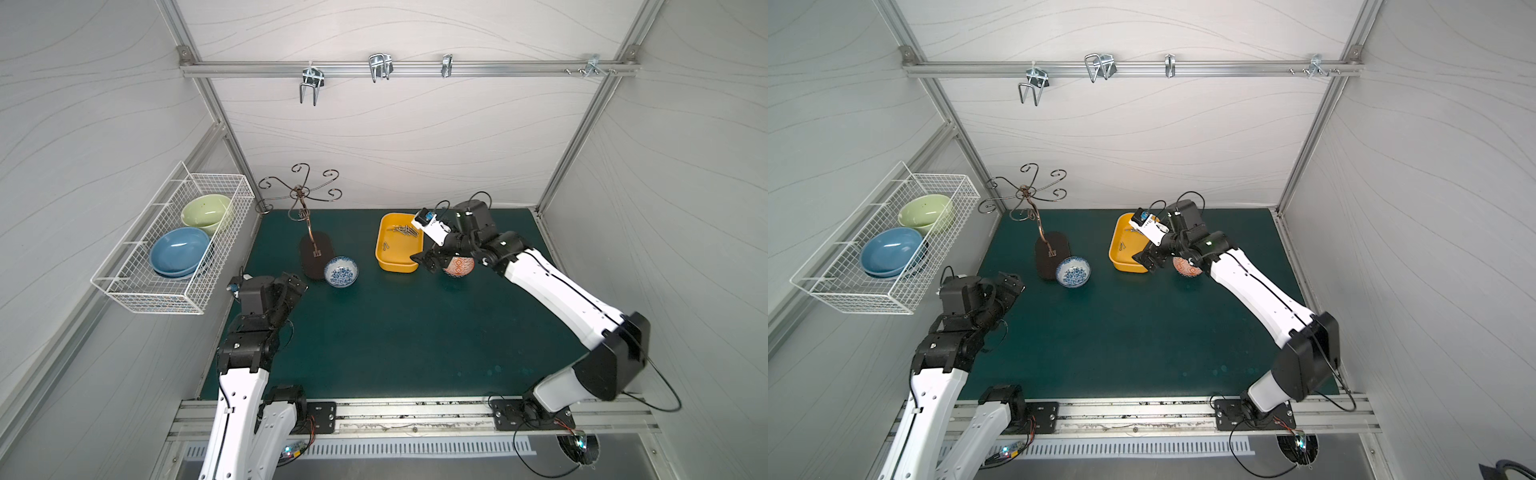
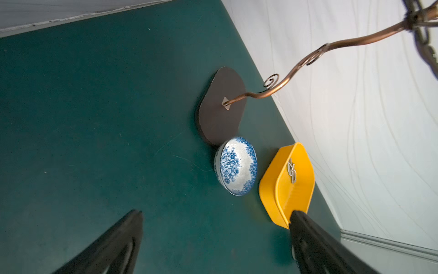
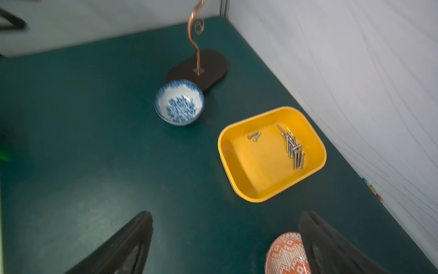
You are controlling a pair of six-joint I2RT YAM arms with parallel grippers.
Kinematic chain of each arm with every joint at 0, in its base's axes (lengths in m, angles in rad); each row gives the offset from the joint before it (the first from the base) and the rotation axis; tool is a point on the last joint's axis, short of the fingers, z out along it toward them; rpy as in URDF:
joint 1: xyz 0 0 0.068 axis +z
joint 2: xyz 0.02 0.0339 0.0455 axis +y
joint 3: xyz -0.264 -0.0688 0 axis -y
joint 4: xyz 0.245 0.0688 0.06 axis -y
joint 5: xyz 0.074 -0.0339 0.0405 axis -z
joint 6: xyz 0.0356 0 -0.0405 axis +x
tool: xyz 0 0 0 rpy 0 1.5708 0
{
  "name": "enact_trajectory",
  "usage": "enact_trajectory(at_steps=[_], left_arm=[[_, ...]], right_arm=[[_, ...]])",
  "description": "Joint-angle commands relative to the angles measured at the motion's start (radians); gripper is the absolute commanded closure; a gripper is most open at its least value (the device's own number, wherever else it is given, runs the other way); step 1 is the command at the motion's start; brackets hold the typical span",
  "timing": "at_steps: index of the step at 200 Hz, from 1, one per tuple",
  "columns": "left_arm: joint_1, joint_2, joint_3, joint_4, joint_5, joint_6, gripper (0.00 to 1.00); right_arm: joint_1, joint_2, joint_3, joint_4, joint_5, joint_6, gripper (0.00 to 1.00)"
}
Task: Take out the screws from the storage box
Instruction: Pick up the storage box at the center of the board.
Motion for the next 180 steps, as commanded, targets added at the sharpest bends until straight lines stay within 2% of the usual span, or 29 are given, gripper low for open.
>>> enact_trajectory(at_steps=[1,23,49,77,109,133,180], left_arm=[[0.009,-0.027,0.002,0.026,0.041,-0.036,0.0],[0.009,-0.024,0.009,0.02,0.074,-0.044,0.0],[0.009,-0.02,0.007,0.009,0.088,-0.066,0.01],[0.011,-0.019,-0.001,0.014,0.082,-0.073,0.01],[0.01,-0.019,0.005,0.008,0.081,-0.072,0.01],[0.011,-0.025,0.004,0.009,0.078,-0.072,0.01],[0.011,-0.026,-0.001,0.016,0.081,-0.076,0.01]], right_arm=[[0.046,0.151,0.081,-0.15,0.209,-0.183,0.01],[0.077,0.303,0.205,-0.202,0.322,-0.246,0.07],[0.084,0.42,0.348,-0.251,0.34,-0.275,0.09],[0.09,0.525,0.435,-0.277,0.365,-0.328,0.09],[0.09,0.622,0.525,-0.303,0.359,-0.345,0.12],[0.09,0.683,0.593,-0.348,0.316,-0.346,0.2],[0.09,0.748,0.662,-0.383,0.269,-0.343,0.2]])
